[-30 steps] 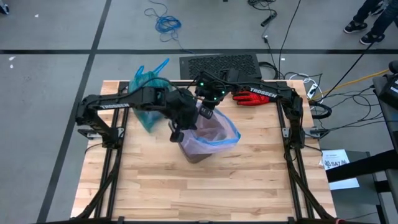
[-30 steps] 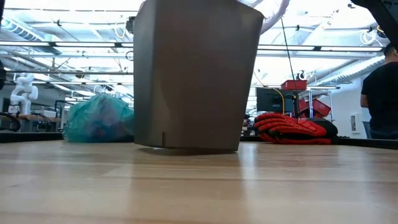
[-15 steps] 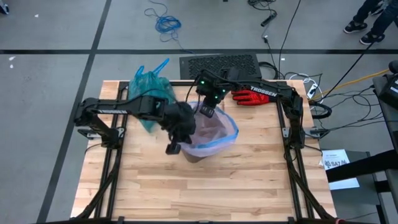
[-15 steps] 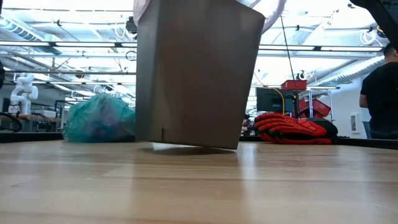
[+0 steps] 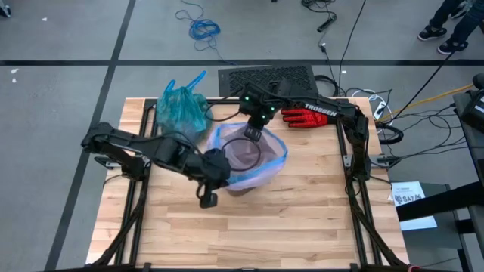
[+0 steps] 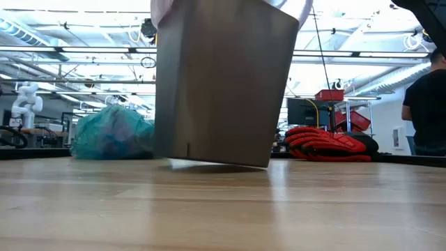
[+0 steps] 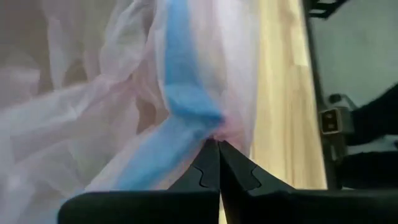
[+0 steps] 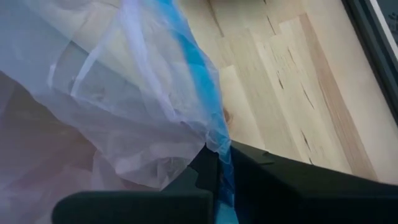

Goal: Place trash/remove bag and relplace
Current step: Insert the new pink trash bag into the trash bin

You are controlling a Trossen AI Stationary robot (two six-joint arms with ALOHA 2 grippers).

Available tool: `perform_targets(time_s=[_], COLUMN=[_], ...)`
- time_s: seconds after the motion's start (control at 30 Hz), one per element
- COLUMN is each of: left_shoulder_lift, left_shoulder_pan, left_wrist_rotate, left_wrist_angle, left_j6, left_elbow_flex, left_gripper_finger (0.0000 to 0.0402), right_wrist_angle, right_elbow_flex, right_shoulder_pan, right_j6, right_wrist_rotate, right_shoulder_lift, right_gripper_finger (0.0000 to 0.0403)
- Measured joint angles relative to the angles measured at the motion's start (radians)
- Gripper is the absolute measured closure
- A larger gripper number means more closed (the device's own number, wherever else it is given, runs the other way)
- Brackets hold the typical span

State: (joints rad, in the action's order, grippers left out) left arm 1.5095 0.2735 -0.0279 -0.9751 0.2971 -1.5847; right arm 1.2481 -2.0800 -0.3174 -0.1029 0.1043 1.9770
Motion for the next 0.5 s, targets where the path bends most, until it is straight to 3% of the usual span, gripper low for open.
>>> perform_targets(time_s=[0.5], left_shoulder_lift=[-0.007], left_shoulder_pan=[0.057], left_wrist_rotate=[-0.232], left_wrist_angle=[0.089], left_j6=[0.171], left_elbow_flex=[0.206], left_gripper_finger=[0.0401], right_wrist_angle=[-0.002], right_elbow_flex=[0.0], right_shoulder_pan=[-0.009], right_j6=[-0.005], right_wrist_rotate=[-0.004], right_shoulder_lift=[0.0], right_gripper_finger=[0.0392])
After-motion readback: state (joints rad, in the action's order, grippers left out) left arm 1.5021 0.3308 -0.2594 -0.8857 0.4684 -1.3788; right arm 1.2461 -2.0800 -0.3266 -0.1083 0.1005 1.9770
